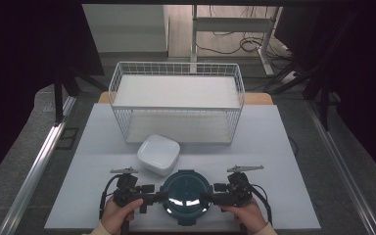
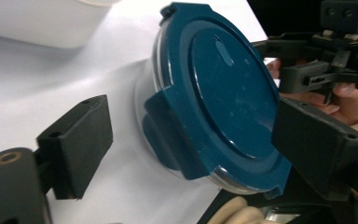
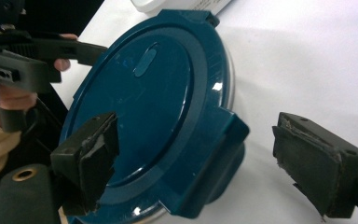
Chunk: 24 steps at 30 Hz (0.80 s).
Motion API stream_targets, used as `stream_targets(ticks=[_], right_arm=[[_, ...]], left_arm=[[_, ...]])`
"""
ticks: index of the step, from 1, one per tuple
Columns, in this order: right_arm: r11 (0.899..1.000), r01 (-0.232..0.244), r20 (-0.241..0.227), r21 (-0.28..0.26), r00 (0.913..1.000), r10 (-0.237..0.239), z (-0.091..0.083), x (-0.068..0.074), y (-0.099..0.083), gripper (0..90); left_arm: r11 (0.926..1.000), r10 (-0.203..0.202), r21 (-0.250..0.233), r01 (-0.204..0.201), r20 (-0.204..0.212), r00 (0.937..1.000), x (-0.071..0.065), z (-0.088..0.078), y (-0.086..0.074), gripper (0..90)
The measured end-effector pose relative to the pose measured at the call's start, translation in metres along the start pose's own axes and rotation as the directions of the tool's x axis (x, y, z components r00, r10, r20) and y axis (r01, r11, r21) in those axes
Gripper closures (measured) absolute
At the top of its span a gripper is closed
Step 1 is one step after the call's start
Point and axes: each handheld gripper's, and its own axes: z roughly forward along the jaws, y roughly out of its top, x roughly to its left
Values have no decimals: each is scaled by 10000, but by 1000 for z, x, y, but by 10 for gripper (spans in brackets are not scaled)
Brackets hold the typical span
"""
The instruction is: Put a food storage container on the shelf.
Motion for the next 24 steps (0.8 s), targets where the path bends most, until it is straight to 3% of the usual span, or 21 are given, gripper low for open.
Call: stream_targets(ticks=[4, 10, 14, 16, 20, 24], right_arm=[[9990, -423, -90, 128, 9991, 424, 6, 0, -1, 115], [9952, -966, -536, 169, 9938, 974, 11, 0, -3, 109], [9908, -1321, -798, 295, 9878, 1341, 15, 0, -5, 121], [9895, -1409, -859, 311, 9860, 1431, 16, -1, -5, 141], [9873, -1526, -751, 442, 9850, 1556, 18, -1, -6, 166], [9775, -2018, -754, 609, 9756, 2061, 18, -3, -7, 188]], left_arm=[[9998, -67, 200, 67, 16, 10000, 1, 7, -1, 150], [9961, -813, 400, 792, 535, 9952, 7, 16, -3, 155], [9927, -1140, 496, 1102, 817, 9901, 9, 21, -5, 184], [9880, -1493, 565, 1438, 1093, 9827, 11, 23, -7, 213], [9871, -1539, 603, 1483, 1027, 9827, 11, 23, -8, 237], [9853, -1667, 529, 1623, 932, 9816, 13, 21, -9, 311]])
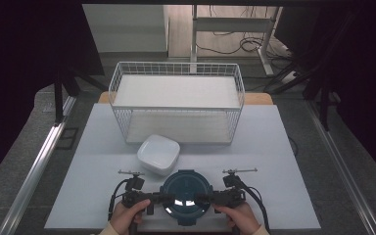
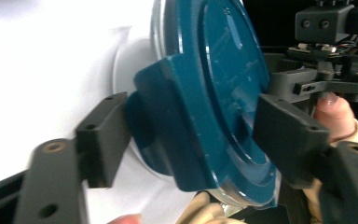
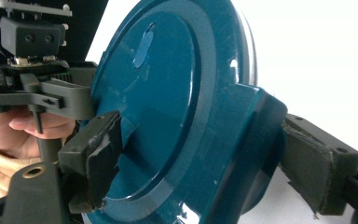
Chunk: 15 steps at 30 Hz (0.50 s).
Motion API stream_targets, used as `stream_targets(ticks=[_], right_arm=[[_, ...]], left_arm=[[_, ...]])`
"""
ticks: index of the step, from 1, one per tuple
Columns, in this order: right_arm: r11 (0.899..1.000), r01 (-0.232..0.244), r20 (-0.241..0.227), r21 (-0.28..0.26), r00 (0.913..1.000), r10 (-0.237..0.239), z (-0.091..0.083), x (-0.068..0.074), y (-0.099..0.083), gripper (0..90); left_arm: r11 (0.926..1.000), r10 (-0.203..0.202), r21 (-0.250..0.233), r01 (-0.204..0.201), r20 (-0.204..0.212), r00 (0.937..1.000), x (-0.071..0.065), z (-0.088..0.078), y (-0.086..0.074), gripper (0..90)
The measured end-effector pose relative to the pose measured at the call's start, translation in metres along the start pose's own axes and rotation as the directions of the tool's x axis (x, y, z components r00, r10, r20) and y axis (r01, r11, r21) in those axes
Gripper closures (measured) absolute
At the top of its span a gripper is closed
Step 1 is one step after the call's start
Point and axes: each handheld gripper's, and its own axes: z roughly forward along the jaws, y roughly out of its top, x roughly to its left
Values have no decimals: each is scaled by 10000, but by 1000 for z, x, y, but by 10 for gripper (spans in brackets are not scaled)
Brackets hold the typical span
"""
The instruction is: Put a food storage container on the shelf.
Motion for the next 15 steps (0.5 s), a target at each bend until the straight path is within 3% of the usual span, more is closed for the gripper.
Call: stream_targets(ticks=[7, 9, 15], right_arm=[[9993, -225, -73, -300, 9997, 223, -10, -2, 0, 325], [9985, -420, -181, -361, 9990, 413, -12, -4, 0, 345], [9980, -276, -180, -577, 9995, 266, -15, -1, -3, 367]], left_arm=[[9999, -86, -66, 86, -52, 9999, -1, -3, -1, 346], [9999, -110, -90, 110, -80, 9999, -2, -3, -2, 351], [9999, 4, -171, -8, -215, 9998, -7, -6, -3, 371]])
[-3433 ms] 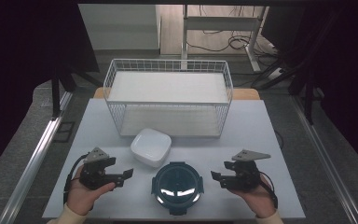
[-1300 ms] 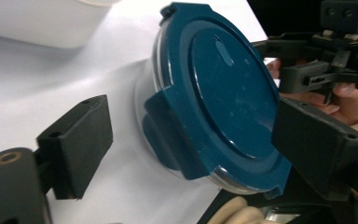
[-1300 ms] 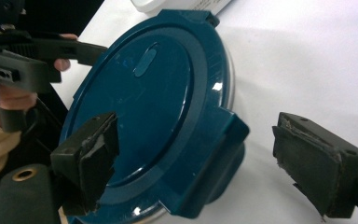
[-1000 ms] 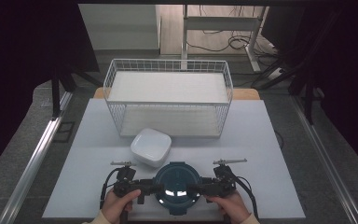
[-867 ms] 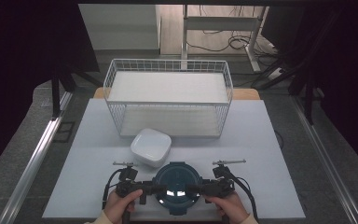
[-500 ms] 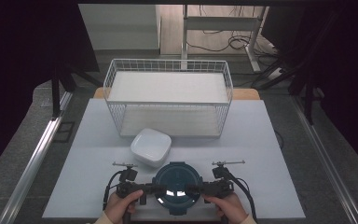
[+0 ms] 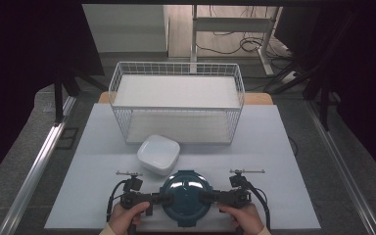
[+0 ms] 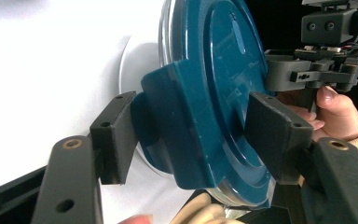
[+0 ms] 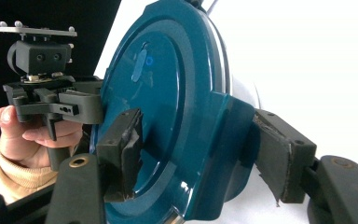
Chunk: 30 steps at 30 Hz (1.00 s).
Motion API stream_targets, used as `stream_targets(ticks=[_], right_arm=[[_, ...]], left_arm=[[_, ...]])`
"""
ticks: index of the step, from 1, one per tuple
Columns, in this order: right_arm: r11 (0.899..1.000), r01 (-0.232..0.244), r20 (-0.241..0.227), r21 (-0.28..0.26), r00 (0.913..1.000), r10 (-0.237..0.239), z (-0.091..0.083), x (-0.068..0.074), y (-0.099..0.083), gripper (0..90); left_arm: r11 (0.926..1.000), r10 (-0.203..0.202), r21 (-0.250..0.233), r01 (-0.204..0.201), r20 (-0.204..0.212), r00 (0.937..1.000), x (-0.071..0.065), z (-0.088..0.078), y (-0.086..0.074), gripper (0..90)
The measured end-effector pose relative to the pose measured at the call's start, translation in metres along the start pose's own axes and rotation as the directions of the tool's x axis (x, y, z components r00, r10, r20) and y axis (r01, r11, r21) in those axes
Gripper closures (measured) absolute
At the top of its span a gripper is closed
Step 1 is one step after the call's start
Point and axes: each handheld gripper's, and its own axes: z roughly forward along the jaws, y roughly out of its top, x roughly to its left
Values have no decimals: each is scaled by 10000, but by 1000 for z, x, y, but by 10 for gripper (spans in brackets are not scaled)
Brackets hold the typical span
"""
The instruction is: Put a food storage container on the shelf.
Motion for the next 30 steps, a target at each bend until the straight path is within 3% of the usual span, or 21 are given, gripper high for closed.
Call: stream_targets(ticks=[15, 20, 30], right_arm=[[9986, -3, 29, -523, 10000, 4, -8, 8, -8, 420], [9966, -37, -163, -826, 9999, 23, -10, 10, -10, 453], [9967, 28, -321, -806, 9995, -54, -11, 12, -11, 459]], left_arm=[[9993, 36, -375, -38, -57, 10000, -7, -7, -4, 423], [9990, -36, -456, 38, 44, 10000, -7, -11, -6, 439], [9979, 130, -626, -134, -66, 9999, -10, -16, -7, 445]])
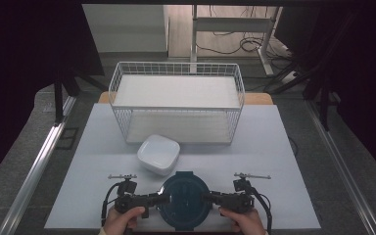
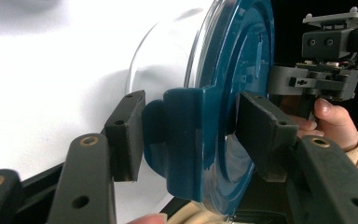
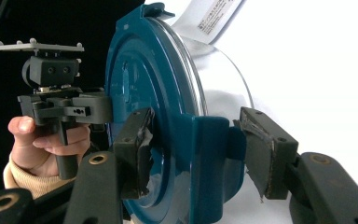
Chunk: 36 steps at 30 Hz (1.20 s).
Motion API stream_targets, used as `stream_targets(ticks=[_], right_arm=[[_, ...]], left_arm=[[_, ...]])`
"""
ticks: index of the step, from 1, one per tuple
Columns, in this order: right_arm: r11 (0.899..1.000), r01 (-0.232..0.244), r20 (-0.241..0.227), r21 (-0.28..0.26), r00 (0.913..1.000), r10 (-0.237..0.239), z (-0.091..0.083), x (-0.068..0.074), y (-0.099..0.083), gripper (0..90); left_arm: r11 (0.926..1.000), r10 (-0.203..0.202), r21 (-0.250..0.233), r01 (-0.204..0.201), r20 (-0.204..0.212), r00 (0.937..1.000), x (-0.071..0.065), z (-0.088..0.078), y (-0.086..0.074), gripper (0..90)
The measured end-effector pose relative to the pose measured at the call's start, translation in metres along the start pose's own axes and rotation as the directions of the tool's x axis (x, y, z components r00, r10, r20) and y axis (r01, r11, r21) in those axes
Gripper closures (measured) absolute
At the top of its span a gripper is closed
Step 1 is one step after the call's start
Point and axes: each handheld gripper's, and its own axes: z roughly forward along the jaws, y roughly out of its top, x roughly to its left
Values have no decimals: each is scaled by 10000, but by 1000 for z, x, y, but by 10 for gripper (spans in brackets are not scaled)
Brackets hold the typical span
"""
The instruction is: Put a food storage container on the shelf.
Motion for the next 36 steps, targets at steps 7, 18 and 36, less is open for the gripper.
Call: stream_targets(ticks=[7, 18, 36], right_arm=[[10000, 50, -76, 75, 10000, -50, 0, 0, 0, 460], [9999, 52, -192, 123, 9998, -50, 0, -3, 1, 460], [9987, 411, -312, -291, 9986, -420, -10, 12, 18, 465]], left_arm=[[9999, 131, 23, -131, -15, 9999, -1, -1, 0, 448], [9998, 183, 37, -183, 162, 9997, 0, -2, 1, 465], [9967, 769, -256, -765, 154, 9969, -18, -13, 21, 465]])
